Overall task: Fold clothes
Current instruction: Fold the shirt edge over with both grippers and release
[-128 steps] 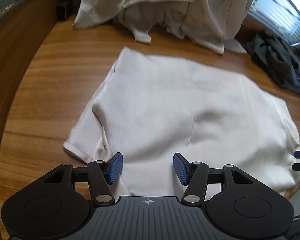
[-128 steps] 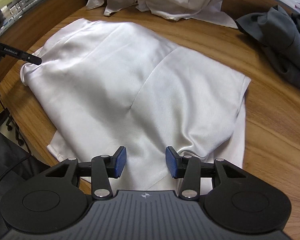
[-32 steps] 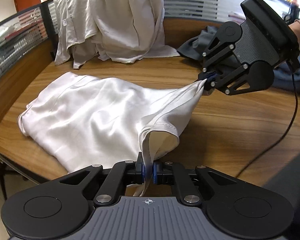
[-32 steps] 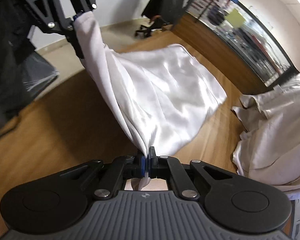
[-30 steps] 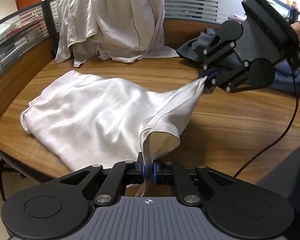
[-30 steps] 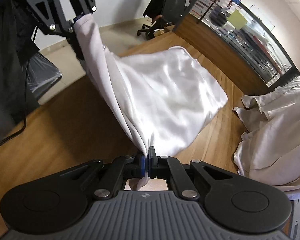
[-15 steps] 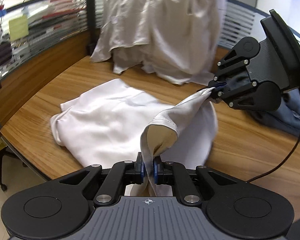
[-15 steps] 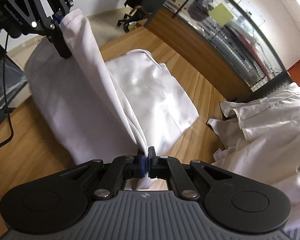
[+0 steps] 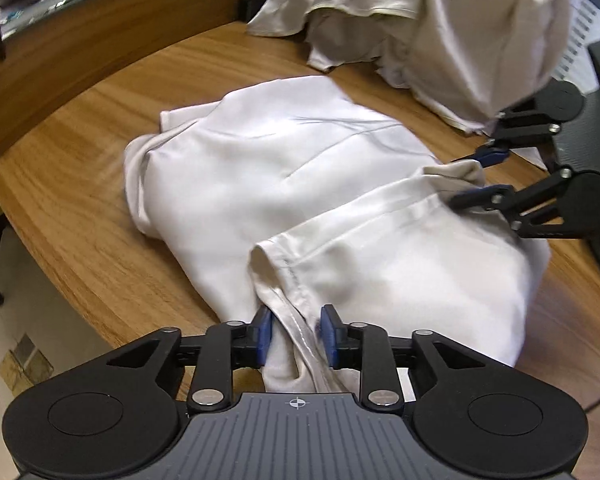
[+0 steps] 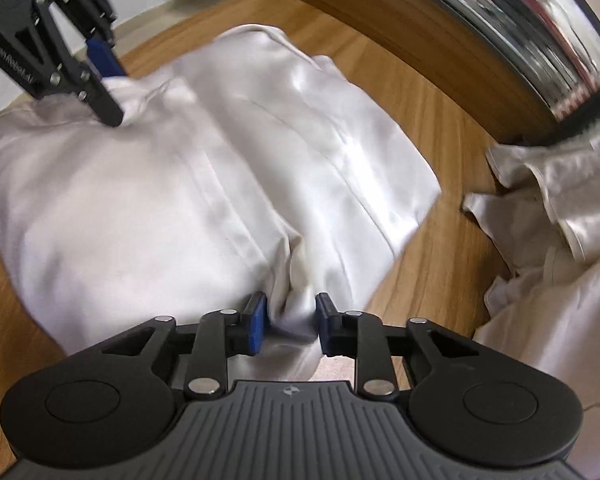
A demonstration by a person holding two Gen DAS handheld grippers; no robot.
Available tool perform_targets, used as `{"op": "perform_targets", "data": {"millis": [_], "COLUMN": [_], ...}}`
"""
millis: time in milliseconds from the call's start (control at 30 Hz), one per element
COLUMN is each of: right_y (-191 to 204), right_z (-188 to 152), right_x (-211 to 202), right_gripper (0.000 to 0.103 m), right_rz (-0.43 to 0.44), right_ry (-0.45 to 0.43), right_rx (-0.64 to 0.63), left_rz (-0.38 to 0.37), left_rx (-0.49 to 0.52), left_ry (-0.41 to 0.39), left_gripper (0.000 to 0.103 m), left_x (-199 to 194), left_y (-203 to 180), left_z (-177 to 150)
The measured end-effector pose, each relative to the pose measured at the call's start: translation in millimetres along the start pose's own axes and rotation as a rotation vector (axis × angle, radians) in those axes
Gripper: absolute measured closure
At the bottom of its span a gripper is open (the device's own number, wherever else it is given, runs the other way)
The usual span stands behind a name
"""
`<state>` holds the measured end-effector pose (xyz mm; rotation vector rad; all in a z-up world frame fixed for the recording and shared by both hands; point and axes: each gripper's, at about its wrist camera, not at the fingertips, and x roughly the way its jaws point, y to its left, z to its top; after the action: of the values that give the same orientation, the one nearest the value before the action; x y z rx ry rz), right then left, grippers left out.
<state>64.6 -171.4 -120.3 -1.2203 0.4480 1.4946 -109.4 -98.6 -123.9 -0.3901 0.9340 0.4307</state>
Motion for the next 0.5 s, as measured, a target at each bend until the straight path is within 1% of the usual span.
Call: {"op": "perform_targets", "data": {"millis": [67, 133, 167, 233, 333, 400, 433, 467, 500], "right_y": [-6, -15, -19, -26, -32, -28, -22, -16, -10], "right_z": [-1, -5, -7, -11, -22, -31, -36, -42, -47], "right_x": [-3, -9, -14, -23, -42, -54, -59, -62, -66], "right_gripper": [0.066, 0.062, 0.057, 0.056, 0.054, 0.05, 0.046, 0.042, 0.041], "right_rz": [-0.023, -0.052, -0.068, -0.095, -0.077, -0.049, -0.034, -0.021, -0.008], "right_ry": [-0.015, -0.032, -0.04, -0.057, -0.09, -0.112, -0.118, -0.119, -0.119], "right_rx": [0.043, 0.07, 0.084, 0.111, 0.139, 0.13, 0.112, 0.092, 0.072], "left_rz": [0.011, 0.038, 0.053, 0.08, 0.067, 0.055, 0.044, 0.033, 0.022], "left_rx": [-0.004, 0.004, 0.007, 0.015, 0.055, 0.1, 0.12, 0.137, 0.152], "left_ry": [-0.009, -0.029, -0.036, -0.051, -0.076, -0.084, -0.083, -0.078, -0.07], "left_gripper": [0.067, 0.065, 0.064, 0.062, 0.055, 0.05, 0.049, 0.045, 0.042], "left_x": [-3, -10, -15, -25, -45, -58, -62, -66, -69], "left_y": [3, 4, 5, 6, 0, -12, -19, -26, -33], "left_z": [0, 1, 1, 1, -5, -11, -15, -20, -25]}}
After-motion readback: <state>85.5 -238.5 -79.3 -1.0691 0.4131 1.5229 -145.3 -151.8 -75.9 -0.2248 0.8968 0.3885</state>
